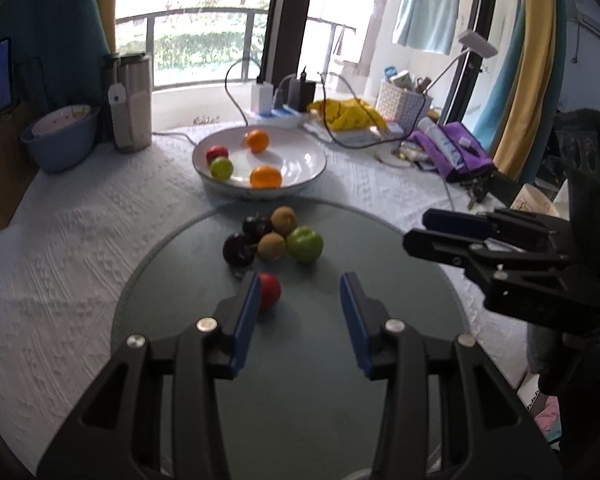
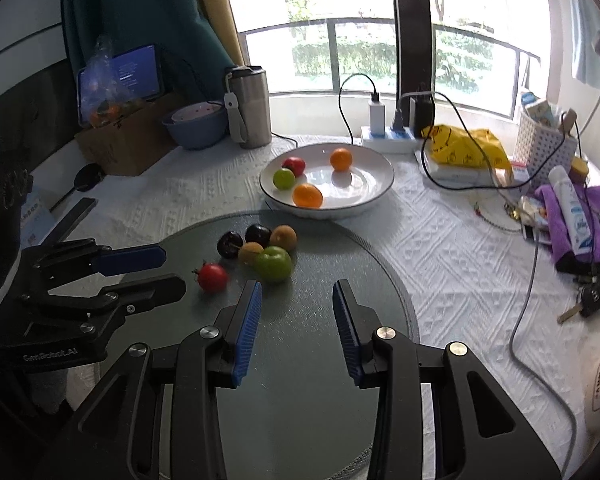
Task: Organize fruits
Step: 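Open both tools and withdraw them back over the mat, then grasp the green apple with the right tool while the left tool grasps the red tomato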
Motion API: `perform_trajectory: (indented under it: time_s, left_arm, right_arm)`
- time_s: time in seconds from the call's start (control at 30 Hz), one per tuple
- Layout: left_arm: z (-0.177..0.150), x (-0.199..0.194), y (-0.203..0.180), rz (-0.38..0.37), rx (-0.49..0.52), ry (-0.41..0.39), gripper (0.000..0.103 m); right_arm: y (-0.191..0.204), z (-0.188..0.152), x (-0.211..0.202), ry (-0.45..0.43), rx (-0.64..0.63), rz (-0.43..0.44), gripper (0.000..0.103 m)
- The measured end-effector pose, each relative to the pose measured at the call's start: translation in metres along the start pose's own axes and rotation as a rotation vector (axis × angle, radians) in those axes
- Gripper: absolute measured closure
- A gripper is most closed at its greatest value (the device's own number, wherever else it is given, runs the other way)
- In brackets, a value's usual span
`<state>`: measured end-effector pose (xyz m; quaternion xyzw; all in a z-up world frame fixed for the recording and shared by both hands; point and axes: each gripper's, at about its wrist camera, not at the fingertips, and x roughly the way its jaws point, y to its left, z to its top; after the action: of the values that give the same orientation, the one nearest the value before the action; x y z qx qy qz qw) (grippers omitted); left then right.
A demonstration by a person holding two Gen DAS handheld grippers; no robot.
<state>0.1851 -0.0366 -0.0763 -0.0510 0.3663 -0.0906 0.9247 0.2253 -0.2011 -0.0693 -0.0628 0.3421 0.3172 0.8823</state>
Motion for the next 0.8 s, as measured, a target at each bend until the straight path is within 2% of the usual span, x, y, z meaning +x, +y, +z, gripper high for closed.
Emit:
perform_trajectory:
  time_s: [0.17, 0.37, 0.8]
  left_arm:
    - [-0.003, 0.021, 0.004, 0.015, -0.007, 0.047, 0.06]
    - [0.0, 0.036, 0.012, 0.061, -0.003, 0.068, 0.06]
    - [0.002, 0.066, 0.023, 0.041, -0.022, 0.14, 0.06]
  right_arm:
    - [-0.009, -0.005, 0.01, 0.025, 0.019, 0.0, 0.064]
    - [-0.014, -0.006, 0.025, 0.053, 0.037, 0.017, 0.064]
    - [0.008, 0.008, 0.067, 0.109, -0.002, 0.107, 0.064]
